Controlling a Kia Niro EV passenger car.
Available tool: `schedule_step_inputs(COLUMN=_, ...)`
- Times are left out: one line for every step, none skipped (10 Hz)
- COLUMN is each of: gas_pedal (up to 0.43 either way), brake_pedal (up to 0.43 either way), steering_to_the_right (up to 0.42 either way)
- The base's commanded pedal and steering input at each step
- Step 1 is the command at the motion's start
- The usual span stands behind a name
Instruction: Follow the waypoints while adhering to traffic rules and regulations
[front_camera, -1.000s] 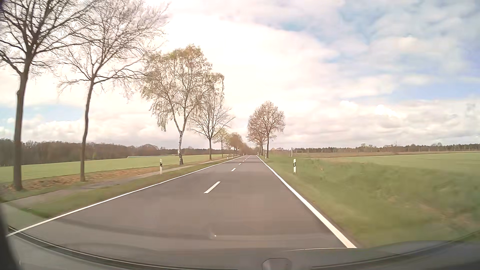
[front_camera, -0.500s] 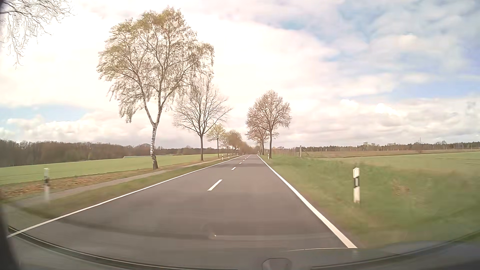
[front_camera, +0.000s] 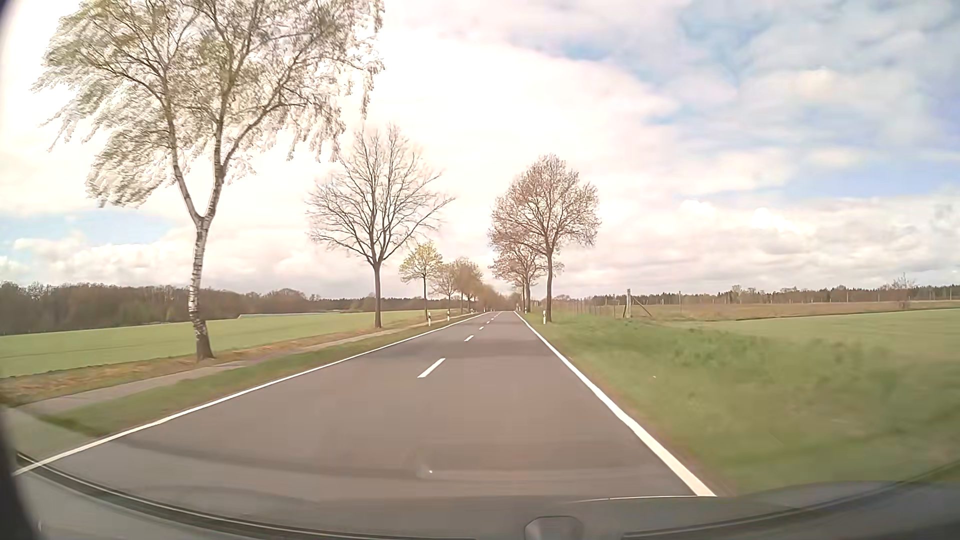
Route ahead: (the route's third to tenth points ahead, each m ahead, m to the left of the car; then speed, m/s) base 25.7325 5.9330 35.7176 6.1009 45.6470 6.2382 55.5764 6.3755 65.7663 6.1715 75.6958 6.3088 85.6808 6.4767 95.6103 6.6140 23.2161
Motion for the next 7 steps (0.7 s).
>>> schedule_step_inputs(gas_pedal=0.130, brake_pedal=0.000, steering_to_the_right=-0.003)
schedule_step_inputs(gas_pedal=0.130, brake_pedal=0.000, steering_to_the_right=-0.003)
schedule_step_inputs(gas_pedal=0.130, brake_pedal=0.000, steering_to_the_right=-0.003)
schedule_step_inputs(gas_pedal=0.130, brake_pedal=0.000, steering_to_the_right=-0.002)
schedule_step_inputs(gas_pedal=0.130, brake_pedal=0.000, steering_to_the_right=-0.002)
schedule_step_inputs(gas_pedal=0.130, brake_pedal=0.000, steering_to_the_right=-0.002)
schedule_step_inputs(gas_pedal=0.130, brake_pedal=0.000, steering_to_the_right=-0.002)
